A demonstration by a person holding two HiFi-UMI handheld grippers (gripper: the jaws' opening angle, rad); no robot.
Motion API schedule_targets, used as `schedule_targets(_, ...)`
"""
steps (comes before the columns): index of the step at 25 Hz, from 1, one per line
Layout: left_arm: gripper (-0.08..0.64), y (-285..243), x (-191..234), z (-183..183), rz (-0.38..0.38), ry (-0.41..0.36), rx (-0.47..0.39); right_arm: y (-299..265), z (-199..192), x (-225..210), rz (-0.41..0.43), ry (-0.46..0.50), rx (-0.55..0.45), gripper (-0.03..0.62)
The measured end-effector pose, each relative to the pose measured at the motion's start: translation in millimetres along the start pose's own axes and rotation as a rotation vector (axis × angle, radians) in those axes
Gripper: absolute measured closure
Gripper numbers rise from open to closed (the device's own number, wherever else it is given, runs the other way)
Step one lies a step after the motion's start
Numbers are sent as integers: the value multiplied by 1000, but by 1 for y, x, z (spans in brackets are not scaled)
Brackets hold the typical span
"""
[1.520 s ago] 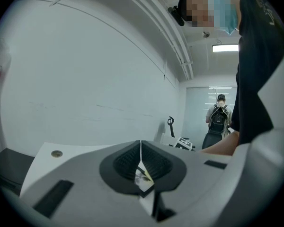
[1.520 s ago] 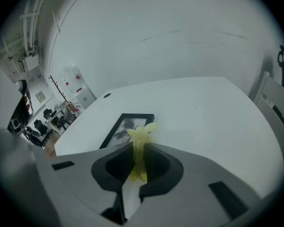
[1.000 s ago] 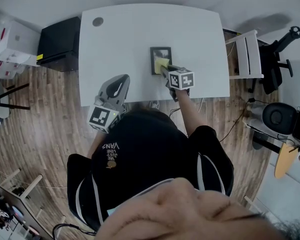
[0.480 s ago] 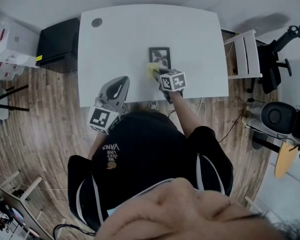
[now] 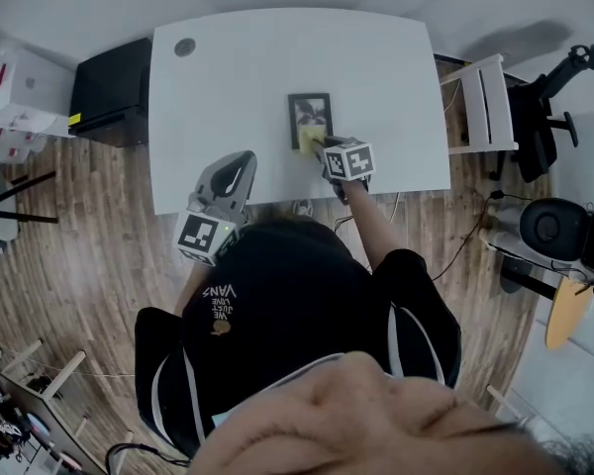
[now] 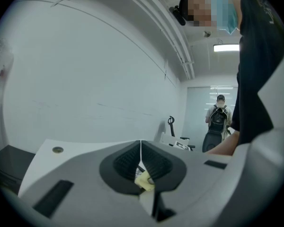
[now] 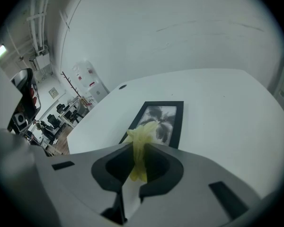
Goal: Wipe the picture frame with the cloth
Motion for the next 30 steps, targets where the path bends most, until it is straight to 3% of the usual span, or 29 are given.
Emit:
schedule_targets(15,543,-16,-8,3,-20,-7,-9,26,-12,-61,-100,-41,-14,548)
schedule_targets(30,543,-15,-5,1,-34,-5,-1,33,-11,-64,-111,-92,-40,548)
Point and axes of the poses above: the fingertips, and each gripper's own axes: y backward along the fingers, x to its left, z out of its top, the point moved 1 cm from there along y, backward along the fingers, and after that the axes turned 12 degrees about -z, right-handed, at the moved point
